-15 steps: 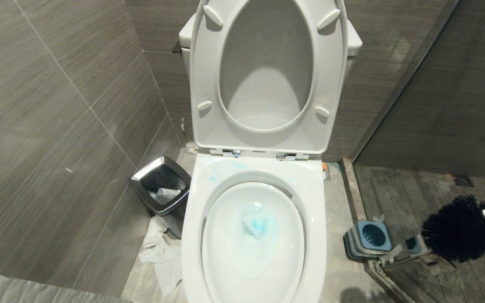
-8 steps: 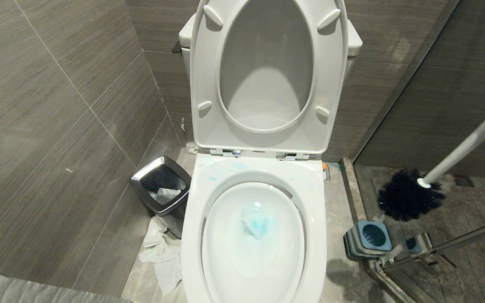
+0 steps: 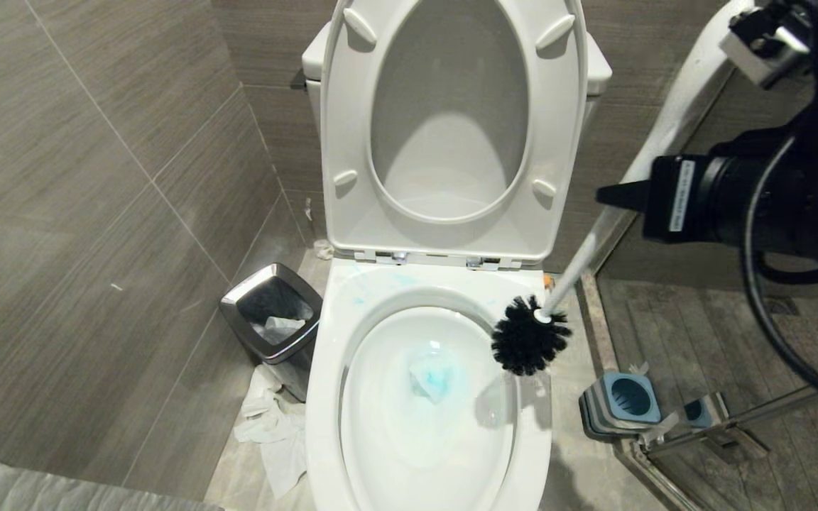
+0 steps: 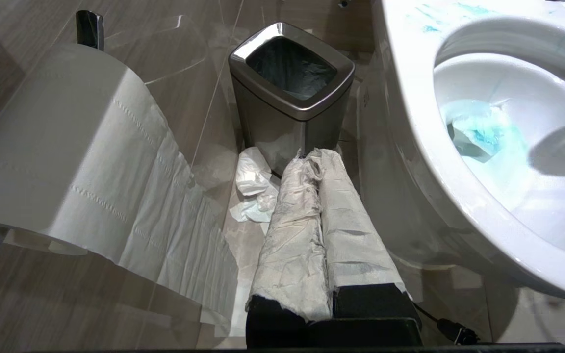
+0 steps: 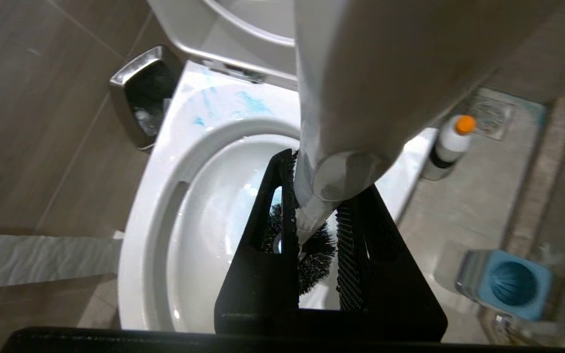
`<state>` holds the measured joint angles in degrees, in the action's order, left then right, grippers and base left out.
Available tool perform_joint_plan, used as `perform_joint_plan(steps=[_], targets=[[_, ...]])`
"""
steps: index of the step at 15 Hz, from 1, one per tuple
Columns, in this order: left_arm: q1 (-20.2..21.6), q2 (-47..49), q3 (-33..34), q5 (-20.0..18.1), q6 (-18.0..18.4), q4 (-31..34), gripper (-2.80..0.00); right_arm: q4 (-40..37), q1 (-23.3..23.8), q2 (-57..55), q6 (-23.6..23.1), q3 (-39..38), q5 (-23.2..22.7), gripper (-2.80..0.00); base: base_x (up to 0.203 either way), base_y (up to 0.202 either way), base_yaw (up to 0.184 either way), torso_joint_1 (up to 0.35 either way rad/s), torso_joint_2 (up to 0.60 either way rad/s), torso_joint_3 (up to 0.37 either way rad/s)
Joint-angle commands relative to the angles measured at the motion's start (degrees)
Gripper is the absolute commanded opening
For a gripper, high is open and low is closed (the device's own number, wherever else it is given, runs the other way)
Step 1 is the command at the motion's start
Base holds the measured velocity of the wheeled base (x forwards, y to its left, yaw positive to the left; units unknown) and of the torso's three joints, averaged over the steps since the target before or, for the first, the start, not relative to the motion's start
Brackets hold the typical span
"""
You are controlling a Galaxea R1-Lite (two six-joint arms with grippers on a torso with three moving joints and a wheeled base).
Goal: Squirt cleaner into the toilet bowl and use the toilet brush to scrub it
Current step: Scrub the toilet bowl
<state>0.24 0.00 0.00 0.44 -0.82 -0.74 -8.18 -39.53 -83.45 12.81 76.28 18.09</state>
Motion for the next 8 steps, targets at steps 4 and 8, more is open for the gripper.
perform_joint_plan(steps=[4, 8], targets=[[0.02, 0.0, 0.44, 0.0, 0.01, -0.05, -2.8, 5.26, -0.38, -14.73, 0.43, 3.34, -2.6, -2.8, 0.0, 0.0, 0.0, 0.0, 0.0, 0.0], [0.02, 0.0, 0.44, 0.0, -0.06, -0.05, -2.8, 10.3, -0.24, -27.75, 0.6, 9.12, -2.96, -2.8, 0.0, 0.0, 0.0, 0.0, 0.0, 0.0]])
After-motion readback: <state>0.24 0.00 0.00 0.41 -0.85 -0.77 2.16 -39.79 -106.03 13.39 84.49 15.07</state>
